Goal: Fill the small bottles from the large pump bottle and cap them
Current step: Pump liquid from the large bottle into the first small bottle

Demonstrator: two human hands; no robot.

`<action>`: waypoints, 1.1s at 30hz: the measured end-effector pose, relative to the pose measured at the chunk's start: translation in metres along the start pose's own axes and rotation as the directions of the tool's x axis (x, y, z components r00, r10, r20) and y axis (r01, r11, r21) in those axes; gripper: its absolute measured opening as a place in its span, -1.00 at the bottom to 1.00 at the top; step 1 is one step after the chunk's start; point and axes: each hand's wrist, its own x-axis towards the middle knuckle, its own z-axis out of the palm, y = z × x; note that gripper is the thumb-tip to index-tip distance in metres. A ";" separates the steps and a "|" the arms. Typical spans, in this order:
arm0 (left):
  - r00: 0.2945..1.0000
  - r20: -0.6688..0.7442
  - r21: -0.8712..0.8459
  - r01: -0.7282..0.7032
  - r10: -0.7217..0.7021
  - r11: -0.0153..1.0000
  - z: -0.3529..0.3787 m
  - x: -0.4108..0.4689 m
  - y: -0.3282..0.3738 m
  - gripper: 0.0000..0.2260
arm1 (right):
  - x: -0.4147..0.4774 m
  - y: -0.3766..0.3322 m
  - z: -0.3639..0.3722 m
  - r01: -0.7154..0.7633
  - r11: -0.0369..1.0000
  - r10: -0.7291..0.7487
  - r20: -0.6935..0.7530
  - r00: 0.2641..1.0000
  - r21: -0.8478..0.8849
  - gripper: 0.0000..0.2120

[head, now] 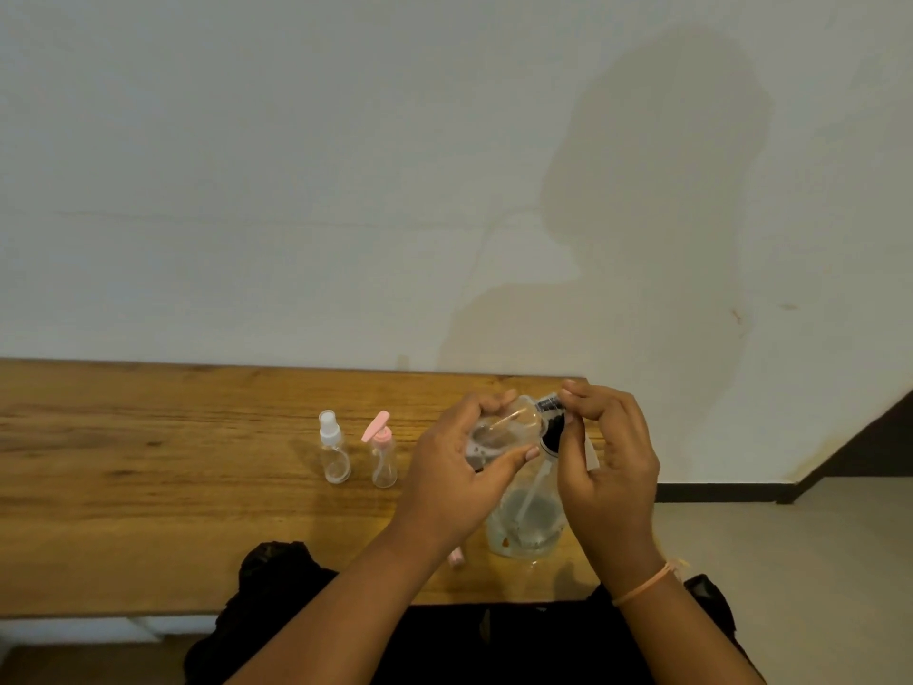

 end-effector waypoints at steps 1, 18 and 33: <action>1.000 -0.001 -0.001 -0.003 0.003 1.000 0.000 0.000 0.000 -0.66 | 0.001 -0.001 0.000 -0.001 1.000 0.001 0.001 1.000 0.001 -0.81; 1.000 0.000 0.010 -0.006 0.006 1.000 0.001 -0.003 -0.001 -0.67 | -0.004 -0.004 0.008 -0.067 0.996 0.071 -0.063 0.995 0.061 -0.81; 1.000 0.022 0.022 0.018 -0.018 1.000 0.003 -0.002 -0.006 -0.68 | -0.002 0.003 0.006 -0.030 0.999 0.030 -0.005 1.000 0.032 -0.81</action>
